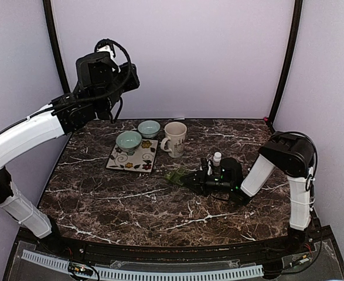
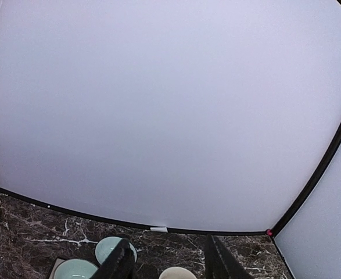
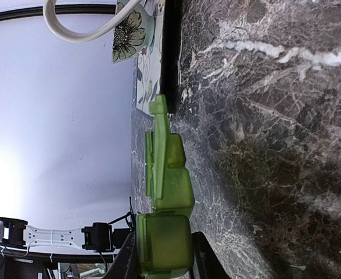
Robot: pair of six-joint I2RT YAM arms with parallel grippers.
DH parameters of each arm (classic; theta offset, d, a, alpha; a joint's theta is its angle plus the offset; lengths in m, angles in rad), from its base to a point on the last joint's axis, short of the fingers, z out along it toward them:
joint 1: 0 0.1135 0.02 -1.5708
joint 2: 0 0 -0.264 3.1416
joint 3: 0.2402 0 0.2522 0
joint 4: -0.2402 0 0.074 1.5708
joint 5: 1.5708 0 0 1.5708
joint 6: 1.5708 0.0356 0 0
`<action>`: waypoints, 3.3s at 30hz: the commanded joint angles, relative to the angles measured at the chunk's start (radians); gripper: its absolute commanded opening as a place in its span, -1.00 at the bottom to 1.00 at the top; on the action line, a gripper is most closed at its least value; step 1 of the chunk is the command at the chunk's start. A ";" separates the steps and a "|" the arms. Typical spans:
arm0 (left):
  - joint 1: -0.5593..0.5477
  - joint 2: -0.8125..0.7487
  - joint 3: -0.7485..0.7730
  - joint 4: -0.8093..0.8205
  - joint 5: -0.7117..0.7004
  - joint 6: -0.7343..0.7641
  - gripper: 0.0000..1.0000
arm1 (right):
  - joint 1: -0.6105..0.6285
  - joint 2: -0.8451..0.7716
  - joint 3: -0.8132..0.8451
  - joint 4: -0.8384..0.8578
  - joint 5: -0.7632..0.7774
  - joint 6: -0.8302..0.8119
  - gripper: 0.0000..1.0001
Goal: Sort the pills into containers
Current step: Place the pill container at the center of the board, then pick up the pill bottle from the center of the board.
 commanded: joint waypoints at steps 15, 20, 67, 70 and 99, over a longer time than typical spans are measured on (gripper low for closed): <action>0.134 -0.064 -0.087 -0.013 0.153 -0.263 -0.10 | 0.053 -0.003 -0.061 -0.165 0.085 0.046 -0.53; 0.134 -0.079 -0.081 -0.019 0.170 -0.243 -0.10 | 0.061 -0.041 -0.063 -0.294 0.113 0.063 -0.47; 0.207 -0.111 -0.154 0.078 0.292 -0.265 -0.05 | 0.093 -0.259 -0.150 -0.675 0.318 0.017 0.12; 0.207 -0.110 -0.149 0.064 0.303 -0.280 -0.05 | 0.098 -0.301 -0.170 -0.726 0.340 0.004 0.11; 0.207 -0.179 -0.425 0.051 0.447 -0.195 -0.10 | 0.094 -0.650 0.070 -1.507 0.721 -0.272 0.10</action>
